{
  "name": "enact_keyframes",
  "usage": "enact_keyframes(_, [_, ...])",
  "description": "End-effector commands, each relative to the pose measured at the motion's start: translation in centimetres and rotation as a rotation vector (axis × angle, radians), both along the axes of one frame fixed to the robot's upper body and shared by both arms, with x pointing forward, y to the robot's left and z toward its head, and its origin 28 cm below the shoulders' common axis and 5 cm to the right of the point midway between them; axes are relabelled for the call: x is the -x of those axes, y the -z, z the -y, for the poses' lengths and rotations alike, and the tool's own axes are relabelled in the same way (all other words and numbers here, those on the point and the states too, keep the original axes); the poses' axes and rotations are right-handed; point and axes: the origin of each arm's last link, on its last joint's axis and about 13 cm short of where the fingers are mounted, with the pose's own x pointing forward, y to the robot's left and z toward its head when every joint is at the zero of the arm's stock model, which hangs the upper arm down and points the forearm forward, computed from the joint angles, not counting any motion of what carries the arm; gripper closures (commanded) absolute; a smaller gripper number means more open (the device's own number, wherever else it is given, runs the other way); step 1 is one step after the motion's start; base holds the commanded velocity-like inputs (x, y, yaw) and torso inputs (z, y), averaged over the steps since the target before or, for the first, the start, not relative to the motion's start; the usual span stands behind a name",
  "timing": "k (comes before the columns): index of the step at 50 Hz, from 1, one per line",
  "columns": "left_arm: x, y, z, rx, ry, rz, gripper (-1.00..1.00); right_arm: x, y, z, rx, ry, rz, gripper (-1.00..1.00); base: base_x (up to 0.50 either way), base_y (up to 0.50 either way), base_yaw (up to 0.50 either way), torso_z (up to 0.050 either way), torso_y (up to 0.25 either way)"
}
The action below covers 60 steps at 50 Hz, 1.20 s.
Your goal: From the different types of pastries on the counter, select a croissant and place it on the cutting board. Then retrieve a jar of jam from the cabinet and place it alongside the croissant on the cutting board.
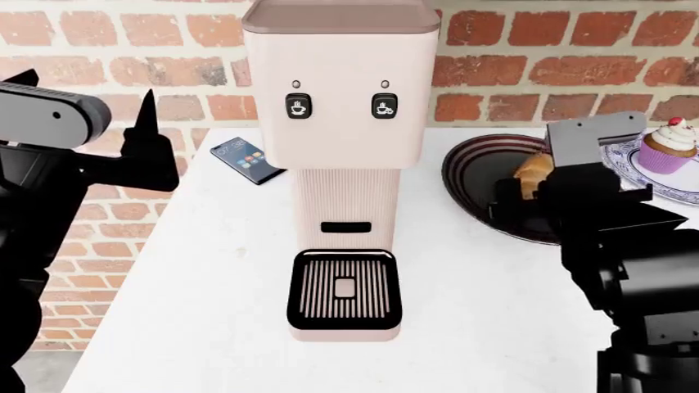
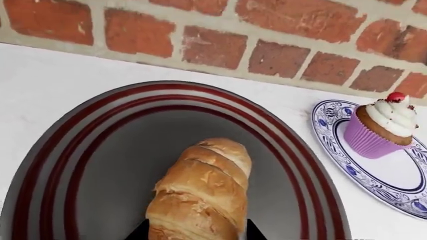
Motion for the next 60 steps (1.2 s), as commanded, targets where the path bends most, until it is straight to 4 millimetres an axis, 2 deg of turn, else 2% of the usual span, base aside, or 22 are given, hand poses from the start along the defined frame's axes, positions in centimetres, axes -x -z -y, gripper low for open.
enact_keyframes(1, [0.1,0.1,-0.1,0.005,-0.001,0.0,-1.0,2.1,-4.0,0.8,0.063,0.001,0.122,1.0,0.0,0.0,0.0,0.0,0.0])
enact_keyframes(9, [0.3,0.1,-0.2,0.009,-0.002,0.003,-1.0,4.6,-6.0,1.8,0.092,-0.016,0.183,1.0,0.0,0.0,0.0,0.0,0.0])
enact_keyframes(19, [0.6,-0.1,-0.2,0.01,-0.003,0.009,-1.0,9.0,-8.0,3.9,0.099,-0.03,0.218,1.0,0.0,0.0,0.0,0.0,0.0])
enact_keyframes(27, [0.8,0.0,-0.3,0.012,-0.004,0.009,-1.0,12.1,-8.7,6.0,0.1,0.012,0.218,1.0,0.0,0.0,0.0,0.0,0.0])
enact_keyframes(38, [0.9,0.1,-0.3,0.016,-0.003,0.009,-1.0,15.6,-8.3,8.3,0.097,0.094,0.212,1.0,0.0,0.0,0.0,0.0,0.0])
enact_keyframes(49, [0.9,0.1,-0.2,0.016,0.0,0.01,-1.0,17.4,-7.2,10.5,0.114,0.23,0.194,1.0,0.0,0.0,0.0,0.0,0.0])
enact_keyframes(60, [0.9,0.1,-0.2,0.018,0.002,0.01,-1.0,17.4,-6.6,10.7,0.131,0.253,0.263,1.0,0.0,0.0,0.0,0.0,0.0])
